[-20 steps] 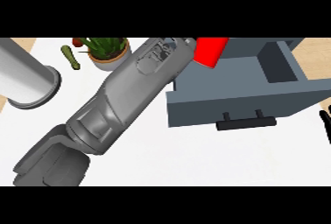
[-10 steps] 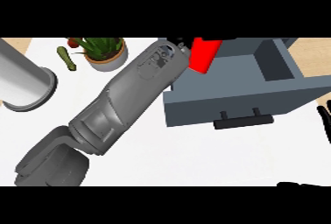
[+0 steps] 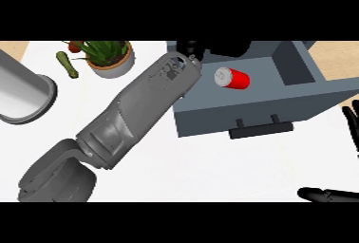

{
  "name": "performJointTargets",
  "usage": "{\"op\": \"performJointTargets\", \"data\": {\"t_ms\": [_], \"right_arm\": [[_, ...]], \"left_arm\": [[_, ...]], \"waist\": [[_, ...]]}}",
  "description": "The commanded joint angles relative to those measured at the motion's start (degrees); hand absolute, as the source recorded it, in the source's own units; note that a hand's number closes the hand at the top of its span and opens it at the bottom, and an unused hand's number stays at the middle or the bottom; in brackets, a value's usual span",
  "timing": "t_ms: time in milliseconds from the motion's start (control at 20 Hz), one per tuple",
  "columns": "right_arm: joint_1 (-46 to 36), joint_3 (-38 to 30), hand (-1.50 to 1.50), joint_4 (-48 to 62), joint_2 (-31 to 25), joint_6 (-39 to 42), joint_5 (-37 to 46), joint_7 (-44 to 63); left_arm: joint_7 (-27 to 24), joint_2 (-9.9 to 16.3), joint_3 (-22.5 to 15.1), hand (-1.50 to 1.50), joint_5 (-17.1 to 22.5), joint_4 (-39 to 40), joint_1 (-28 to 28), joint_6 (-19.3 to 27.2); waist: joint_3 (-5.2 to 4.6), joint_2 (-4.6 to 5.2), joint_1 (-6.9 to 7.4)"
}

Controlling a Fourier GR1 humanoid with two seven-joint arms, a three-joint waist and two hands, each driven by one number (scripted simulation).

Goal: Pick up the can, place it into the drawer and close the drawer

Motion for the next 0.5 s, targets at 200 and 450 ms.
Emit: {"op": "performJointTargets", "data": {"t_ms": [200,450], "right_arm": [[-0.05,-2.7,-1.5,-3.38,-2.55,0.97,-3.3,2.88],[1.67,1.18,-1.5,-3.05,0.47,-0.02,1.3,0.17]], "left_arm": [[-2.0,-0.01,-1.05,-1.5,2.51,1.56,1.01,3.27],[-1.54,-0.01,-1.88,-1.5,4.26,0.7,-0.18,4.84]], "waist": [[-0.06,-0.09,-0.46],[-0.06,-0.31,0.51]]}}
